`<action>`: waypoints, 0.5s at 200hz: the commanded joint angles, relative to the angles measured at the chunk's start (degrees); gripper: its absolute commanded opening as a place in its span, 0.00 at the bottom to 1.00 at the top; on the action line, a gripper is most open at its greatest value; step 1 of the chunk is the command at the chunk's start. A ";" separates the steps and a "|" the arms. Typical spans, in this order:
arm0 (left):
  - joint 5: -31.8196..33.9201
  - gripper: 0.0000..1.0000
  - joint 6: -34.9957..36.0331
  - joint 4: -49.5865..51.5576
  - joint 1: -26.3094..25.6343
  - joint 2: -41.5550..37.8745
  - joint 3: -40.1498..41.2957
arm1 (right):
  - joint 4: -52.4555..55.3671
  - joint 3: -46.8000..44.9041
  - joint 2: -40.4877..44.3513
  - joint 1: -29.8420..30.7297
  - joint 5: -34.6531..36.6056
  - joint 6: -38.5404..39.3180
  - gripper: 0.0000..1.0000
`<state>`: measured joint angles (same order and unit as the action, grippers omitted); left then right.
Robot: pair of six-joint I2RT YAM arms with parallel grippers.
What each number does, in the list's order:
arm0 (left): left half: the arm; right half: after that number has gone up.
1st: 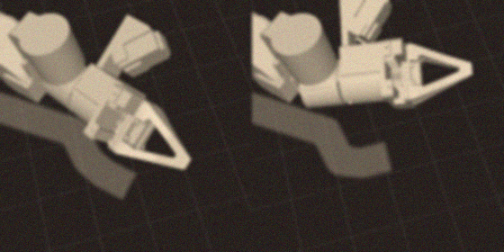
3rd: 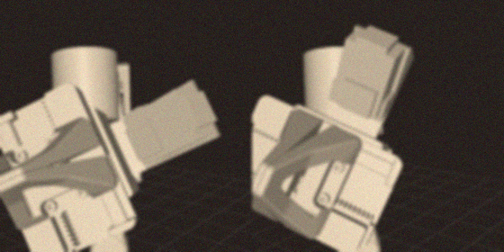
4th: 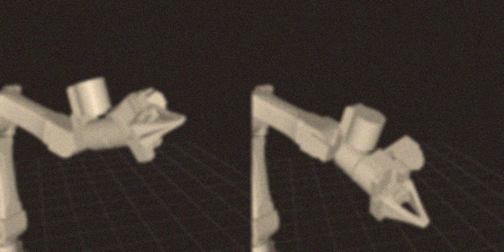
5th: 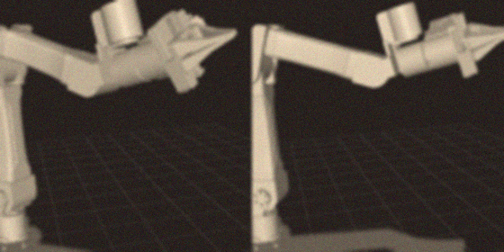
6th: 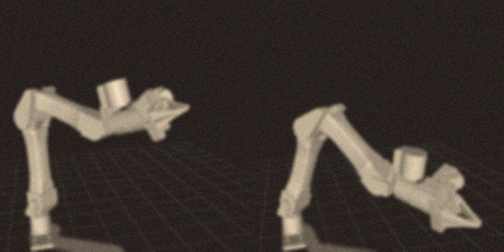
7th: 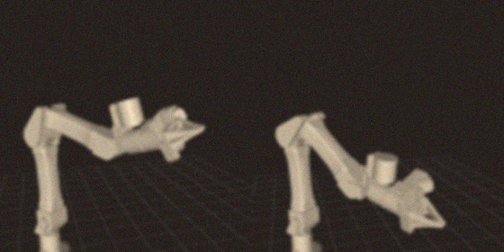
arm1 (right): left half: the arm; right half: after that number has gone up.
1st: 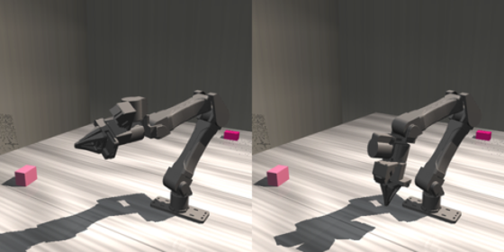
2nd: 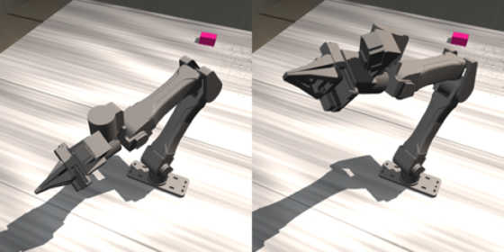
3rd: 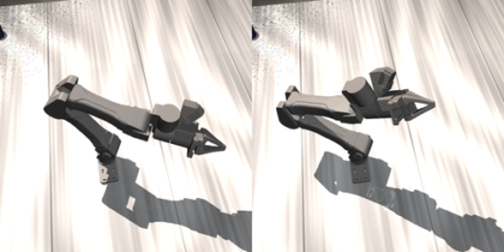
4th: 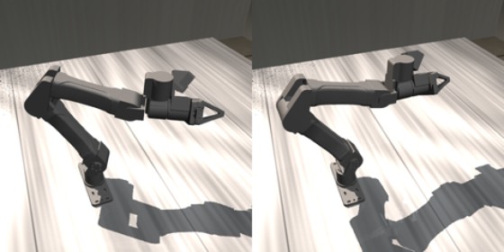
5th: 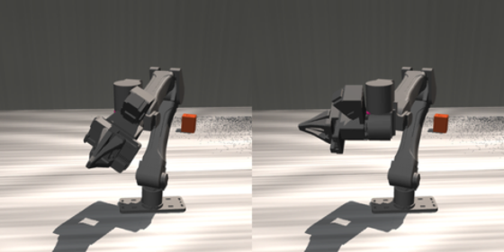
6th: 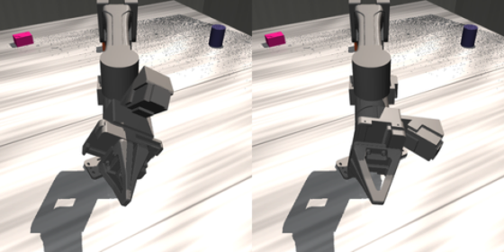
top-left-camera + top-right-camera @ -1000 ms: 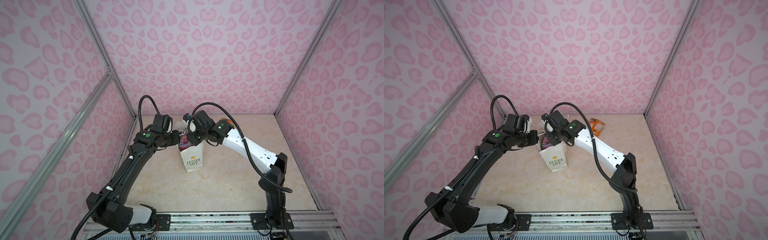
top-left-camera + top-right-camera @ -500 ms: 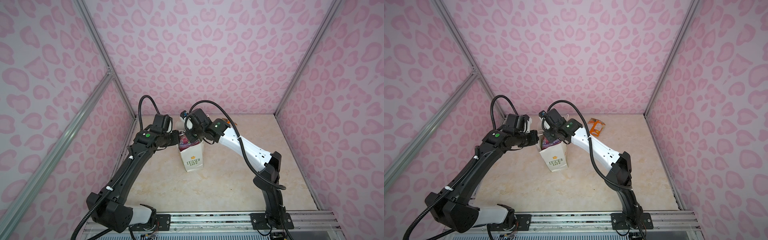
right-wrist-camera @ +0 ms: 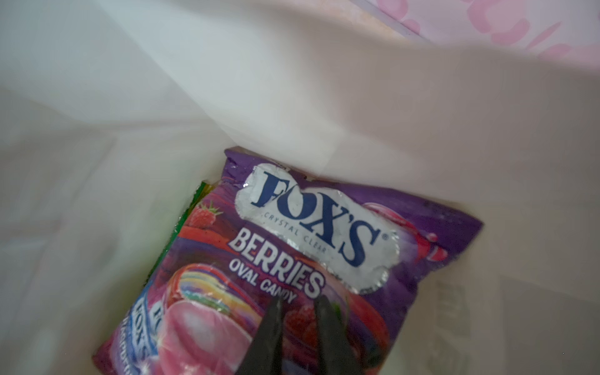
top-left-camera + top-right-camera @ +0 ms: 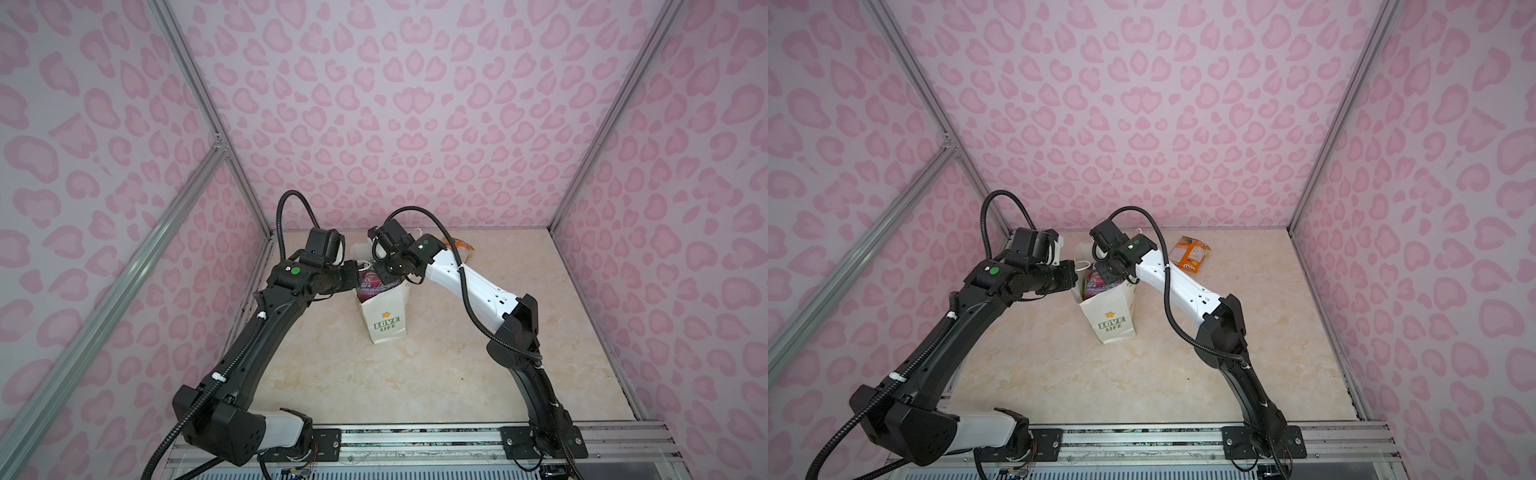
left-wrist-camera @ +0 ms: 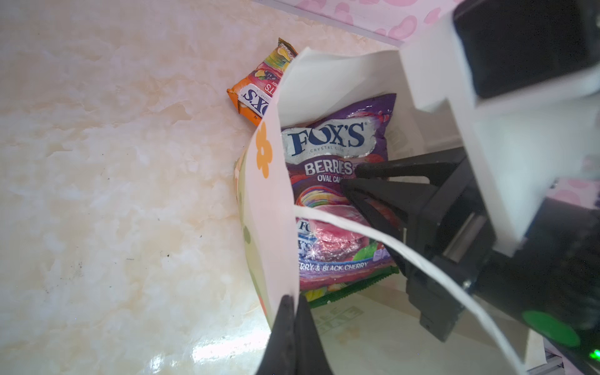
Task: Place the snacks into the paper bag
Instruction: Press the snack against the paper bag.
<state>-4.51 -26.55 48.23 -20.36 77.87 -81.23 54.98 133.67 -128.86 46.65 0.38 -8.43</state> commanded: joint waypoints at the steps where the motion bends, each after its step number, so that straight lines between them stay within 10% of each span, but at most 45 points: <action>1: -0.21 0.04 0.22 0.22 0.06 0.00 -0.24 | 2.92 2.51 -0.84 0.09 -1.48 -1.31 0.23; 100: -0.05 0.03 0.23 0.34 0.05 0.09 -0.24 | -14.75 -15.38 25.47 1.79 -2.87 0.10 0.76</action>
<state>-4.49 -26.55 48.25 -20.36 77.87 -81.23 47.00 122.91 -108.14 48.97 -2.85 -7.97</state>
